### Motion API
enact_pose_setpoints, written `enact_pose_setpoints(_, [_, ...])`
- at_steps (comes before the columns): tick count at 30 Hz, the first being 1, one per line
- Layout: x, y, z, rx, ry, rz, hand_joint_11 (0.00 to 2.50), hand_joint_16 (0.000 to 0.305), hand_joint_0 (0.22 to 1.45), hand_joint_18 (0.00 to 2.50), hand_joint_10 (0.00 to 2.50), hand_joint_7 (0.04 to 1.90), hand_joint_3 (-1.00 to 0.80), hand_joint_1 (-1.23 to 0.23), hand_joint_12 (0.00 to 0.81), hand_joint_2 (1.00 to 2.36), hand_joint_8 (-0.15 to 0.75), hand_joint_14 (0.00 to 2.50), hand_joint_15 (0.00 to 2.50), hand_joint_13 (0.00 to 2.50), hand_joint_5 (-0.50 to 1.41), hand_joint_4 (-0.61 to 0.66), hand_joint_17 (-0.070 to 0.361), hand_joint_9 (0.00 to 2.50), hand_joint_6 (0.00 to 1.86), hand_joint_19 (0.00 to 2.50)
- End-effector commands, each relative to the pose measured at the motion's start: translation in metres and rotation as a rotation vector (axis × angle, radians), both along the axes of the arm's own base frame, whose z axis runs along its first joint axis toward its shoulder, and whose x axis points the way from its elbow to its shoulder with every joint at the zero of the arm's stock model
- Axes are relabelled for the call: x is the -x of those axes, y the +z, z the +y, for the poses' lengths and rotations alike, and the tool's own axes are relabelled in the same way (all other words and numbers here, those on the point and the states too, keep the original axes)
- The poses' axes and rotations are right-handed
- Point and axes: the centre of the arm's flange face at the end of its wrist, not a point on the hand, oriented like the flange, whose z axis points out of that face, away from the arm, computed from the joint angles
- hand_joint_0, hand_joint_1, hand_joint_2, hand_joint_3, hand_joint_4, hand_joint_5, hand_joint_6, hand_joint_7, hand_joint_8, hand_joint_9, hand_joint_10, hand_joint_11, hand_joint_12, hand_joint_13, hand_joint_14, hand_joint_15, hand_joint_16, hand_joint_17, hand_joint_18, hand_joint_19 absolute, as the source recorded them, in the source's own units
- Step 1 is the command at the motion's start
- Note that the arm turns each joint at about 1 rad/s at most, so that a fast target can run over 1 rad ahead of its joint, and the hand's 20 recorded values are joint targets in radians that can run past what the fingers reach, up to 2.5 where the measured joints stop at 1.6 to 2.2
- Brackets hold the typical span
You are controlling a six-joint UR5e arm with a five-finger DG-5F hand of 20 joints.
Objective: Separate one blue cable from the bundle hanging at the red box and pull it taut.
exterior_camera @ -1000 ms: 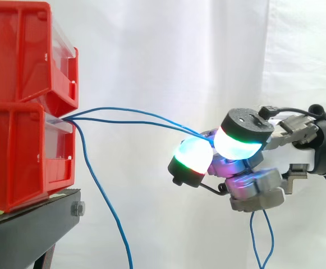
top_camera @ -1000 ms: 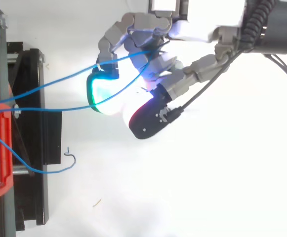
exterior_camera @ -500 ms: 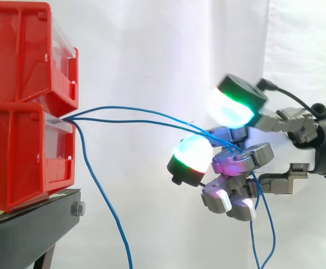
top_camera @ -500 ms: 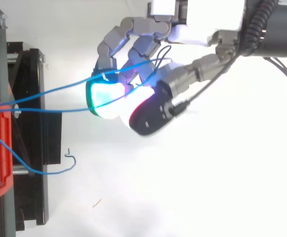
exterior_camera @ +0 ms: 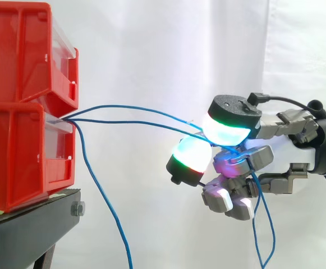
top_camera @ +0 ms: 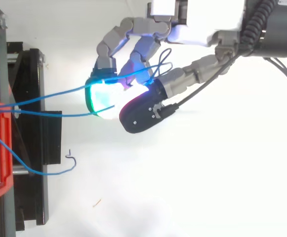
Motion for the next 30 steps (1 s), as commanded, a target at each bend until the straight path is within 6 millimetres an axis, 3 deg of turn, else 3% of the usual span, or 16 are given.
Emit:
enact_pose_setpoints(1, [-0.0001, 0.0000, 0.0005, 0.000, 0.001, 0.000, 1.56, 0.057, 0.71, 0.86, 1.01, 0.84, -0.24, -0.88, 0.419, 1.01, 0.326, 0.03, 0.89, 0.87, -0.20, 0.15, 0.128, 0.86, 0.86, 1.03])
enact_pose_setpoints(6, [0.0000, -0.0001, 0.0005, -0.002, 0.001, 0.001, 1.59, 0.057, 0.79, 0.81, 0.85, 0.85, -0.43, -0.96, 0.414, 1.00, 0.330, 0.03, 0.80, 0.76, -0.20, 0.14, 0.128, 0.82, 0.88, 0.92])
enact_pose_setpoints(9, [0.0002, -0.0003, 0.0004, -0.002, -0.001, 0.003, 1.63, 0.056, 0.71, 0.64, 0.52, 0.86, -0.50, -0.97, 0.399, 1.00, 0.332, 0.02, 0.62, 0.61, -0.19, 0.12, 0.125, 0.81, 0.88, 0.74])
enact_pose_setpoints(10, [0.0005, -0.0010, 0.0004, -0.002, -0.001, 0.005, 1.69, 0.054, 0.62, 0.58, 0.20, 0.87, -0.50, -0.96, 0.393, 1.00, 0.332, 0.02, 0.56, 0.54, -0.19, 0.13, 0.120, 0.82, 0.88, 0.67])
enact_pose_setpoints(11, [0.0002, -0.0003, 0.0004, -0.002, -0.001, 0.003, 1.55, 0.056, 0.53, 0.50, 0.00, 0.87, -0.50, -0.92, 0.402, 1.00, 0.352, 0.02, 0.46, 0.46, -0.19, 0.15, 0.126, 0.81, 0.86, 0.62])
enact_pose_setpoints(12, [0.0002, -0.0003, 0.0004, -0.002, -0.001, 0.003, 1.49, 0.056, 0.52, 0.46, 0.01, 0.86, -0.50, -0.91, 0.405, 1.00, 0.356, 0.02, 0.45, 0.45, -0.18, 0.16, 0.127, 0.79, 0.85, 0.61])
enact_pose_setpoints(14, [0.0005, -0.0006, 0.0004, -0.002, -0.001, 0.006, 1.12, 0.064, 0.44, 0.39, 0.01, 0.89, -0.50, -0.70, 0.430, 1.00, 0.369, 0.01, 0.35, 0.38, -0.16, 0.19, 0.143, 0.76, 0.78, 0.54])
enact_pose_setpoints(15, [0.0005, -0.0006, 0.0004, -0.002, -0.001, 0.006, 1.05, 0.063, 0.45, 0.36, 0.01, 0.91, -0.50, -0.62, 0.424, 1.00, 0.363, 0.01, 0.31, 0.38, -0.15, 0.18, 0.142, 0.75, 0.75, 0.52])
enact_pose_setpoints(17, [0.0005, -0.0006, 0.0004, -0.002, -0.001, 0.006, 0.90, 0.055, 0.55, 0.29, 0.02, 1.12, -0.50, -0.39, 0.376, 1.00, 0.307, 0.01, 0.29, 0.35, -0.11, 0.12, 0.123, 0.75, 0.64, 0.54])
enact_pose_setpoints(19, [0.0003, -0.0005, 0.0004, -0.002, -0.001, 0.005, 0.83, 0.053, 0.60, 0.27, 0.02, 1.22, -0.50, -0.37, 0.361, 1.00, 0.293, 0.01, 0.29, 0.36, -0.10, 0.10, 0.118, 0.75, 0.59, 0.56])
enact_pose_setpoints(24, [0.0002, -0.0003, 0.0005, 0.000, 0.001, 0.003, 0.83, 0.055, 0.63, 0.32, 0.02, 1.22, -0.29, -0.50, 0.373, 1.01, 0.309, 0.01, 0.32, 0.40, -0.09, 0.12, 0.123, 0.76, 0.59, 0.57])
enact_pose_setpoints(26, [0.0002, -0.0003, 0.0004, 0.000, -0.001, 0.003, 0.89, 0.061, 0.64, 0.41, 0.02, 1.11, -0.17, -0.70, 0.415, 1.01, 0.354, 0.01, 0.34, 0.46, -0.11, 0.16, 0.137, 0.77, 0.62, 0.55])
enact_pose_setpoints(30, [0.0000, -0.0003, 0.0013, 0.001, -0.001, 0.003, 0.97, 0.062, 0.66, 0.48, 0.02, 0.96, -0.12, -0.77, 0.420, 1.00, 0.365, 0.01, 0.35, 0.48, -0.15, 0.16, 0.140, 0.77, 0.72, 0.56])
